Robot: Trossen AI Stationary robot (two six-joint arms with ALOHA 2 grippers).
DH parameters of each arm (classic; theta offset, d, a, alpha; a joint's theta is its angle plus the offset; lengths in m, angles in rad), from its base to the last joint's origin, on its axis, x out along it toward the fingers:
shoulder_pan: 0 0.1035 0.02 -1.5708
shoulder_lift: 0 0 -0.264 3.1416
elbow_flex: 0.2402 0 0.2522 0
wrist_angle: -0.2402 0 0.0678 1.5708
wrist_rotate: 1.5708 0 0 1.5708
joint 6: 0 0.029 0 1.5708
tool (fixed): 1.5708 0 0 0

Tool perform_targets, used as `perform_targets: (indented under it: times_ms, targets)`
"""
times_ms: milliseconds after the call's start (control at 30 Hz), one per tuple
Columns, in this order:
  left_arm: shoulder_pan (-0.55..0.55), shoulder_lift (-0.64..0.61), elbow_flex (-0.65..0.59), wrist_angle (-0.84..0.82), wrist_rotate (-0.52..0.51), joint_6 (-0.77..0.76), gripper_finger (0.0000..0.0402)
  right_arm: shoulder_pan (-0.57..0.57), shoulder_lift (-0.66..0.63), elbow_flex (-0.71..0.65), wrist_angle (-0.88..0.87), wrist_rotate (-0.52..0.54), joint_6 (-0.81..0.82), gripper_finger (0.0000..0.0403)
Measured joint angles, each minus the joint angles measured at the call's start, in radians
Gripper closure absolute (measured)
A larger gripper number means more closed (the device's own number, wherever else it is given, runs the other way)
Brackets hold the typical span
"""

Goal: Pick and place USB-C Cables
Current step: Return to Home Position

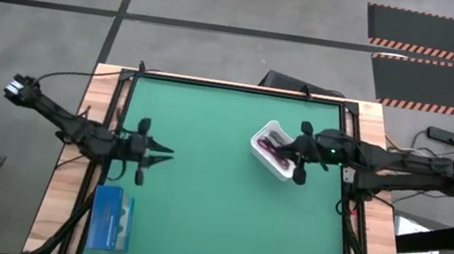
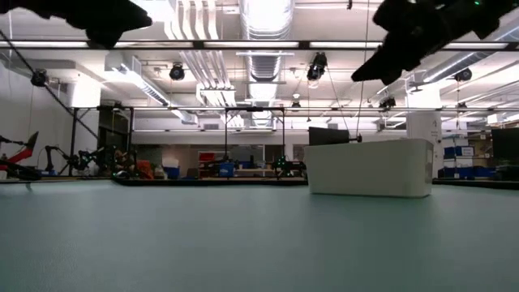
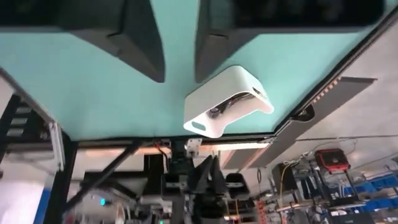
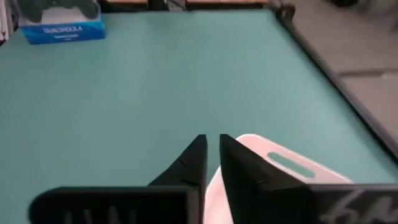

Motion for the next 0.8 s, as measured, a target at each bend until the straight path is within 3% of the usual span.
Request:
perform_targets:
  times_ms: [167,533,800]
  targets:
    - [0.002,-0.168,-0.101,0.006,0.0,-0.032,0.0395,0.0,-0.128,-0.117,0.085,-0.002,-0.063,0.0393]
    - [0.004,-0.474,-0.245,0.006,0.0,0.012,0.0401,0.0,-0.353,-0.224,0.101,-0.009,-0.144,0.0394]
    - [0.004,-0.648,-0.317,-0.002,0.014,0.073,0.0401,0.0,-0.483,-0.325,0.227,-0.04,-0.191,0.0394]
